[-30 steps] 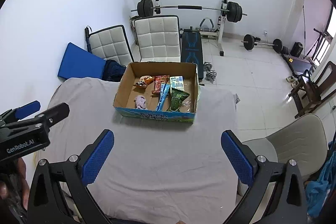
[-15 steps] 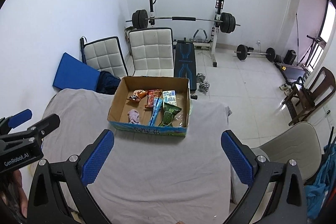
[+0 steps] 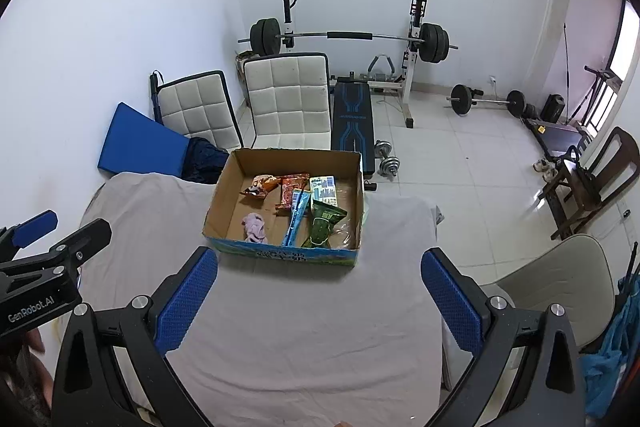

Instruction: Organize soft objects

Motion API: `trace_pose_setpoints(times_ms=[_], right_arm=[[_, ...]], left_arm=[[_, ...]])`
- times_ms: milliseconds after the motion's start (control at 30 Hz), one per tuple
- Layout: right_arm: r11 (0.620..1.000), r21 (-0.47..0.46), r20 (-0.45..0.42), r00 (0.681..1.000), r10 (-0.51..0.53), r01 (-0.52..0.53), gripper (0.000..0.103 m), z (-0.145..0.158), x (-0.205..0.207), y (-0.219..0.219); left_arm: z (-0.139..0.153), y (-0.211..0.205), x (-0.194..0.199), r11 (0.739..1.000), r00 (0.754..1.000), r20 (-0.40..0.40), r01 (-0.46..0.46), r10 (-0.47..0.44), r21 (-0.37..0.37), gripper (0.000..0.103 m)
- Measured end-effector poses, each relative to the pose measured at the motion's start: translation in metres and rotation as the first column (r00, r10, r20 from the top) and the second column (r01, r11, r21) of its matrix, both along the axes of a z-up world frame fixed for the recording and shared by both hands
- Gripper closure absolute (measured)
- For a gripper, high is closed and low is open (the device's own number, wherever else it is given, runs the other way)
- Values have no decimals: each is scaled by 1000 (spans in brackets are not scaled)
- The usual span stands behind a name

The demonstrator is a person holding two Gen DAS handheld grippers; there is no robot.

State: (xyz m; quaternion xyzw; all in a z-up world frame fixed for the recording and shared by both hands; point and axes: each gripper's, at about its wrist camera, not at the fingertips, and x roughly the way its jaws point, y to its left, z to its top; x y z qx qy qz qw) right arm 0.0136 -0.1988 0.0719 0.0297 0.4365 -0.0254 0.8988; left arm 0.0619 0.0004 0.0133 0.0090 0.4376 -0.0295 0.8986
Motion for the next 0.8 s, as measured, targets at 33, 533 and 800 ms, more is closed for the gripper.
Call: trace_pose_setpoints(times_ms=[33, 533, 800], right_arm=[[1000, -1, 0, 1000, 0, 0, 0, 0, 0, 0], [1000, -9, 11, 1000, -24, 24, 0, 3, 4, -5], [1000, -8, 14, 1000, -27, 27, 0, 4, 3, -7]], left_arm=[[0, 0, 0, 1000, 1000, 3, -3, 3, 1, 0], [2, 2, 3, 1000, 1000, 5, -4, 4, -8, 0], [2, 2, 3, 1000, 1000, 4, -3, 3, -3, 0]])
